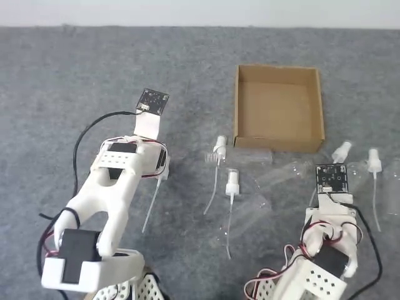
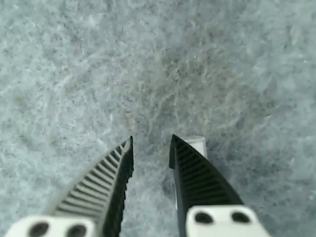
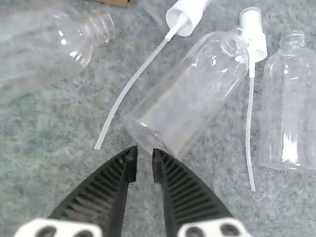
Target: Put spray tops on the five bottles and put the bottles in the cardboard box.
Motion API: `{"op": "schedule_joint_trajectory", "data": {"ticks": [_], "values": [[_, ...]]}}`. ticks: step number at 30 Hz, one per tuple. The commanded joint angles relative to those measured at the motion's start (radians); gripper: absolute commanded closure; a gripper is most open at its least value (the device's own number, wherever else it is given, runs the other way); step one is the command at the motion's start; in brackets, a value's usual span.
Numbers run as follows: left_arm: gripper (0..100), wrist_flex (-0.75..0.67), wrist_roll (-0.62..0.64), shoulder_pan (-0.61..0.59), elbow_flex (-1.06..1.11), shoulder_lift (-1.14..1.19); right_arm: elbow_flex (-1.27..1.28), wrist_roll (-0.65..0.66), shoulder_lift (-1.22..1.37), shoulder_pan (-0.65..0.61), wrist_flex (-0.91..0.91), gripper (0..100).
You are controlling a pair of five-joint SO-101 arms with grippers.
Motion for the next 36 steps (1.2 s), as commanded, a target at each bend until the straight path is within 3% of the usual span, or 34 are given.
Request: {"op": "schedule_joint_trajectory", "data": {"ticks": [1, 17, 36], "values": [[89, -0.021, 0.005, 0.0, -0.005, -0.046, 0.021, -0.003, -0.01, 0.015, -0.021, 98.6], [89, -0.021, 0.005, 0.005, -0.005, -0.046, 0.021, -0.011, -0.01, 0.012, -0.021, 98.6], [89, -0.021, 0.005, -0.002, -0.005, -0.046, 0.017, -0.002, -0.019, -0.107, 0.033, 98.6]]}}
